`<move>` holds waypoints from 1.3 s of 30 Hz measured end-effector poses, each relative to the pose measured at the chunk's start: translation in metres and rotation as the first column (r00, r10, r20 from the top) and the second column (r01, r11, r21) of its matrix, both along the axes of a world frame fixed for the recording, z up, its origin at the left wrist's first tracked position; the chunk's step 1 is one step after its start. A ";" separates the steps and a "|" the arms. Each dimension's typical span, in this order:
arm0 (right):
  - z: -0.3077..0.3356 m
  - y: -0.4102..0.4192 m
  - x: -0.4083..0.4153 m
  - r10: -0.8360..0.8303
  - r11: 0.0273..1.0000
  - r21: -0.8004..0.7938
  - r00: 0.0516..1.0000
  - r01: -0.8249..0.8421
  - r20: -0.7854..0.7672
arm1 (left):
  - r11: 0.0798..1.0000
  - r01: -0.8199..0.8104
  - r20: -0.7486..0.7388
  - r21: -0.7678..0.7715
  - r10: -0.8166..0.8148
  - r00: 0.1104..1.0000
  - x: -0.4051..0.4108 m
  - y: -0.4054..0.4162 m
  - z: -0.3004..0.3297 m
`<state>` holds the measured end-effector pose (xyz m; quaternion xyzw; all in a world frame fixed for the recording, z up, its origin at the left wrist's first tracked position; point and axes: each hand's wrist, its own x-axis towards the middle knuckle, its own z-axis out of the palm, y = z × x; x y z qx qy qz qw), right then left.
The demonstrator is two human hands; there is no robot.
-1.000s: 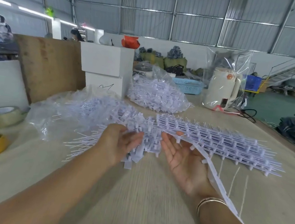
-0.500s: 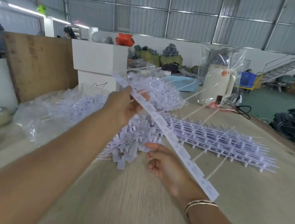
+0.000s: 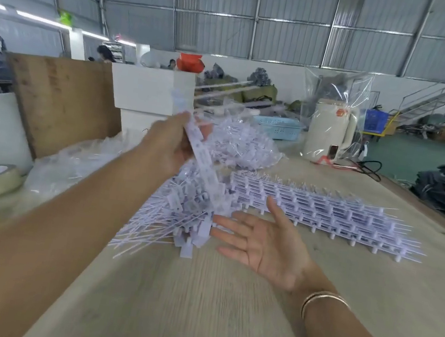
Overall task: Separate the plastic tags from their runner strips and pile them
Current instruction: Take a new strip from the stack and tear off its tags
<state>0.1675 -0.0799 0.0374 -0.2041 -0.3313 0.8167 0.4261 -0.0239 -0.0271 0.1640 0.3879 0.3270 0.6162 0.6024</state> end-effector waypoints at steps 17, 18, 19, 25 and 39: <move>0.006 -0.003 0.000 -0.196 0.956 0.173 0.956 0.236 -0.218 | 0.987 0.156 -0.689 0.033 -0.091 0.719 0.020 -0.040 -0.097; 0.006 -0.003 0.000 -0.185 0.955 0.193 0.960 0.227 -0.210 | 0.984 0.174 -0.685 0.036 -0.102 0.722 0.019 -0.040 -0.099; 0.005 -0.002 0.002 -0.168 0.953 0.217 0.966 0.209 -0.196 | 0.981 0.183 -0.668 0.056 -0.100 0.738 0.017 -0.039 -0.100; -0.007 0.006 0.027 -0.178 0.912 0.387 0.980 0.132 0.086 | 0.989 0.139 -0.408 0.044 -0.110 0.907 -0.022 -0.024 -0.085; -0.015 0.019 0.034 -0.871 0.454 0.472 0.264 0.756 0.415 | 0.750 0.593 -0.924 -0.292 -0.382 0.029 -0.087 -0.012 -0.097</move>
